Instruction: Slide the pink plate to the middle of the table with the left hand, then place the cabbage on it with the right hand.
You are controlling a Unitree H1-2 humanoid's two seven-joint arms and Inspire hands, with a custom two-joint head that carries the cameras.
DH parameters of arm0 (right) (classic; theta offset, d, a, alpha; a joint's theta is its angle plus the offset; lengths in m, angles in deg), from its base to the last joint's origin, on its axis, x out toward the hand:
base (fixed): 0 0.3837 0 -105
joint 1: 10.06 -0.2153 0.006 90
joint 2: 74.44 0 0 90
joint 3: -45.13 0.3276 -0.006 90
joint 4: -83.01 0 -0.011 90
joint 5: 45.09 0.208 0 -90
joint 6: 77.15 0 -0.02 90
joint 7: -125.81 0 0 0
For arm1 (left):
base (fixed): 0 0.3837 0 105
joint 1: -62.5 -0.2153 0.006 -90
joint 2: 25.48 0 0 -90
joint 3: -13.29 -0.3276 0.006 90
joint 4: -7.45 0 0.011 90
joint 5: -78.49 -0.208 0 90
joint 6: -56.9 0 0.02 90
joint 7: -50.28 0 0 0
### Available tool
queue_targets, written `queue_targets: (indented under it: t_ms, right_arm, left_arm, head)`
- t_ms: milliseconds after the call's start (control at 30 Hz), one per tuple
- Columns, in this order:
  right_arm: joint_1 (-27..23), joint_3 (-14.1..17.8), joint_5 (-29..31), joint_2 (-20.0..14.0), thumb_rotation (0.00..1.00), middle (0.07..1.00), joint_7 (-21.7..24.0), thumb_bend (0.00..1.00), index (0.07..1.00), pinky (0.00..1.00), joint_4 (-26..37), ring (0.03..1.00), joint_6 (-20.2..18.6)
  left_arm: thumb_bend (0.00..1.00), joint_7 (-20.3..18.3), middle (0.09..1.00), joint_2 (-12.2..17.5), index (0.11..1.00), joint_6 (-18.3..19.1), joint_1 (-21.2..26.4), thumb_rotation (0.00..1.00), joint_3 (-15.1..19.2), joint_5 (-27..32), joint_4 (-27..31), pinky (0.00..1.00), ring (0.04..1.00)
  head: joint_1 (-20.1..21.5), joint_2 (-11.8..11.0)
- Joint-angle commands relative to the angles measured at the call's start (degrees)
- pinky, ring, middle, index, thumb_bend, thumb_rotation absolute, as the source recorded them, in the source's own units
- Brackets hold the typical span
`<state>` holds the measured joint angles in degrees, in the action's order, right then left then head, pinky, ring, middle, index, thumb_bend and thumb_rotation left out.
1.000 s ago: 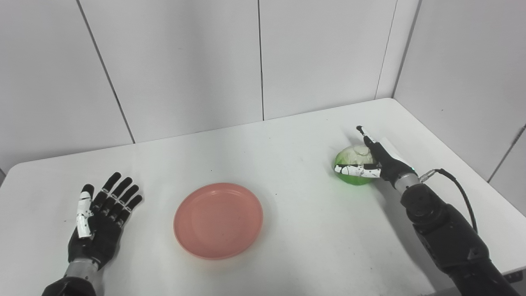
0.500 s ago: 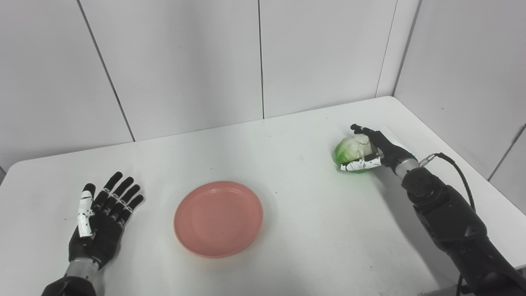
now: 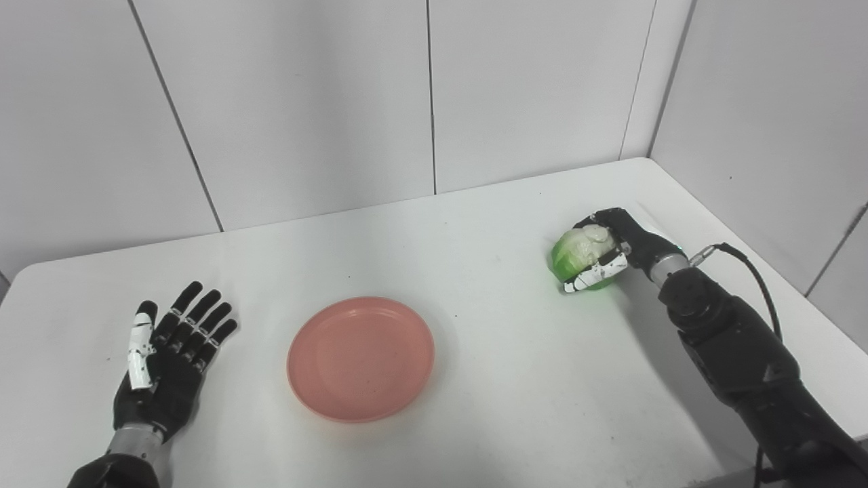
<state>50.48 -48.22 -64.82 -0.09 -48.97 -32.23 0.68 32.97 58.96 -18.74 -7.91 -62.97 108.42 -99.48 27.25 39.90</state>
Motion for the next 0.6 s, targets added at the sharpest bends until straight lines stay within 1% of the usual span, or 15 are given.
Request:
queue_targets:
  t_ms: [0, 100, 267, 400, 467, 500, 567]
  right_arm:
    - [-0.2, 0.0, 0.1, 0.1, 0.0, 0.477, 0.2, 0.53, 0.494, 0.45, 0.2, 0.465, -1.4]
    - [-0.2, -0.1, -0.4, 0.1, 0.0, 0.476, -0.7, 0.53, 0.495, 0.43, 0.4, 0.462, -1.4]
    - [0.4, 1.3, 0.7, 0.7, 0.0, 0.469, -2.0, 0.53, 0.503, 0.41, 2.0, 0.458, -1.6]
    - [1.7, 2.7, 1.4, 0.9, 0.0, 0.47, -2.6, 0.53, 0.507, 0.41, 7.1, 0.463, -1.8]
    - [2.1, 3.2, 1.7, 1.0, 0.0, 0.463, -2.6, 0.53, 0.516, 0.41, 10.0, 0.455, -1.6]
    - [2.2, 3.1, 1.4, 1.1, 0.0, 0.458, -2.3, 0.53, 0.52, 0.4, 12.3, 0.449, -2.2]
    - [2.3, 2.9, 1.1, 1.1, 0.0, 0.46, -1.8, 0.53, 0.519, 0.41, 14.8, 0.454, -3.1]
  left_arm:
    - [0.44, -0.4, 0.834, 0.6, 0.834, 0.1, 0.2, 1.0, -0.3, -0.3, -0.1, 0.83, 0.839]
    - [0.45, -0.3, 0.842, 0.5, 0.838, 0.1, 0.2, 1.0, -0.3, -0.4, 0.0, 0.85, 0.849]
    - [0.45, -0.7, 0.846, 0.5, 0.841, -0.6, 0.3, 1.0, -0.4, -0.5, -0.3, 0.85, 0.852]
    - [0.44, -1.1, 0.844, 0.3, 0.84, -0.9, 0.2, 1.0, -0.5, -0.4, -0.4, 0.84, 0.85]
    - [0.44, -1.4, 0.854, 0.2, 0.85, -1.2, 0.1, 1.0, -0.6, -0.5, -0.4, 0.86, 0.86]
    - [0.44, -1.4, 0.857, 0.0, 0.853, -1.2, 0.1, 1.0, -0.6, -0.3, -0.4, 0.86, 0.862]
    - [0.44, -1.3, 0.858, -0.3, 0.856, -1.1, 0.1, 1.0, -0.6, -0.1, -0.4, 0.86, 0.862]
  head:
    - [-0.1, 0.1]
    - [-0.3, 0.0]
    - [-0.8, -0.3]
    - [-1.6, -0.4]
    - [-2.2, -0.4]
    - [-2.7, -0.5]
    - [-2.8, -0.5]
